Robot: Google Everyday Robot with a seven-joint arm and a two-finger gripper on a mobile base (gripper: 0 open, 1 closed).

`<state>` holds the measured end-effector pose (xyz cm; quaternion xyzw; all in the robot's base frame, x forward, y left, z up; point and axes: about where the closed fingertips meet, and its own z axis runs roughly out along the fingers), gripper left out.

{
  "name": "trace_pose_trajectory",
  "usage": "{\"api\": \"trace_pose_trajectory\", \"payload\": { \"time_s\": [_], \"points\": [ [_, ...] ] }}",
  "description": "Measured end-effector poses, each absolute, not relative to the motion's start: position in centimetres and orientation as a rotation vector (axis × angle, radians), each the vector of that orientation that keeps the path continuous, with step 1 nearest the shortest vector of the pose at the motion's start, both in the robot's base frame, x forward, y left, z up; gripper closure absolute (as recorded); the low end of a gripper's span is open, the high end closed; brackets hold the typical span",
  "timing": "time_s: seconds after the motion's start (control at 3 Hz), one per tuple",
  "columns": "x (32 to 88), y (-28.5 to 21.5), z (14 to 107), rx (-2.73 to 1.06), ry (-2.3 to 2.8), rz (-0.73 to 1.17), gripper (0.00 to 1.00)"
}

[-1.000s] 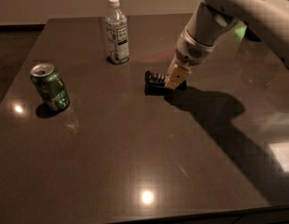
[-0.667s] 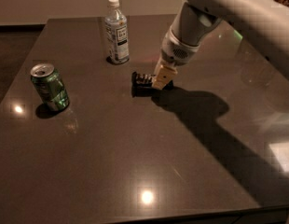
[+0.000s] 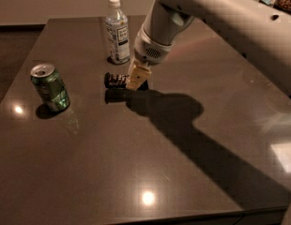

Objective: Move rxbar chocolate near green can

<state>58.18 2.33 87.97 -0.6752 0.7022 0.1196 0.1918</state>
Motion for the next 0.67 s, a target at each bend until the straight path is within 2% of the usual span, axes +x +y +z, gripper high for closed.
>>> {"api": "trace_pose_trajectory", "payload": {
  "time_s": [0.67],
  "points": [
    [57.3, 7.7, 86.9, -1.961, 1.911, 0.376, 1.00]
  ]
}}
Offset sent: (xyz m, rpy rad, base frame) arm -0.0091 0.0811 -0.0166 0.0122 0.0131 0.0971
